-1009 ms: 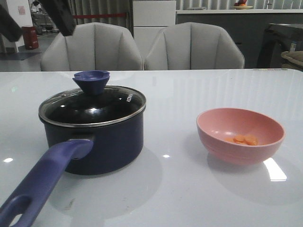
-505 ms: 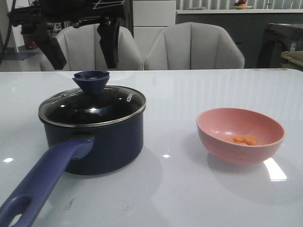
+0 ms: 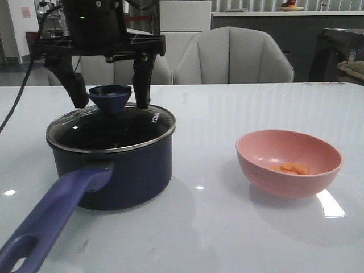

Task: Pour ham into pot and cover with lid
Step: 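Lower the left gripper onto the blue knob of the glass lid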

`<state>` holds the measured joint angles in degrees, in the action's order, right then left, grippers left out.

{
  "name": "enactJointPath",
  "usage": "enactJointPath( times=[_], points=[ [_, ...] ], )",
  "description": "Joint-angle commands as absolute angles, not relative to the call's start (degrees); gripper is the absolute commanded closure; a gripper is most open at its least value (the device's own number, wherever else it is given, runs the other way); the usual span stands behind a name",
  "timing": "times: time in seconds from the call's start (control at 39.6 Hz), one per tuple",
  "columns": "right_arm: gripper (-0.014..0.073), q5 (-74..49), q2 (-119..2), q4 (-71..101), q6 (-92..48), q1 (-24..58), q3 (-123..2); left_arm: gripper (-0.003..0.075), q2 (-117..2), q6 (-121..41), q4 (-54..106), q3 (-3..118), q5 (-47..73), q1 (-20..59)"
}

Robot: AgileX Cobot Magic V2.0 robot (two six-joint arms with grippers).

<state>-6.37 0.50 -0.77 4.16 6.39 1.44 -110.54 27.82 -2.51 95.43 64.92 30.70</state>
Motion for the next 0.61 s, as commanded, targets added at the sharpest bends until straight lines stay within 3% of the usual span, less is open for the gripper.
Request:
enactJointPath(
  times=[0.0, 0.15, 0.23, 0.35, 0.58],
  points=[
    [0.0440, -2.11, 1.65, -1.22, 3.90, 5.92, 2.07, 0.0085, -108.35, 28.47, -2.05, 97.37, 66.20, 30.66],
    [0.0440, -2.11, 1.65, -1.22, 3.90, 5.92, 2.07, 0.0183, -108.46, 28.47, -2.05, 97.37, 66.32, 30.66],
    [0.0440, -2.11, 1.65, -1.22, 3.90, 5.92, 2.07, 0.0330, -108.46, 28.47, -2.05, 97.37, 66.45, 30.66],
    [0.0440, -2.11, 1.65, -1.22, 3.90, 5.92, 2.07, 0.0453, -108.46, 28.47, -2.05, 97.37, 67.09, 30.66],
    [0.0440, -2.11, 1.65, -1.22, 3.90, 5.92, 2.07, 0.0473, -108.46, 28.47, -2.05, 97.37, 67.77, 30.66]
  ],
)
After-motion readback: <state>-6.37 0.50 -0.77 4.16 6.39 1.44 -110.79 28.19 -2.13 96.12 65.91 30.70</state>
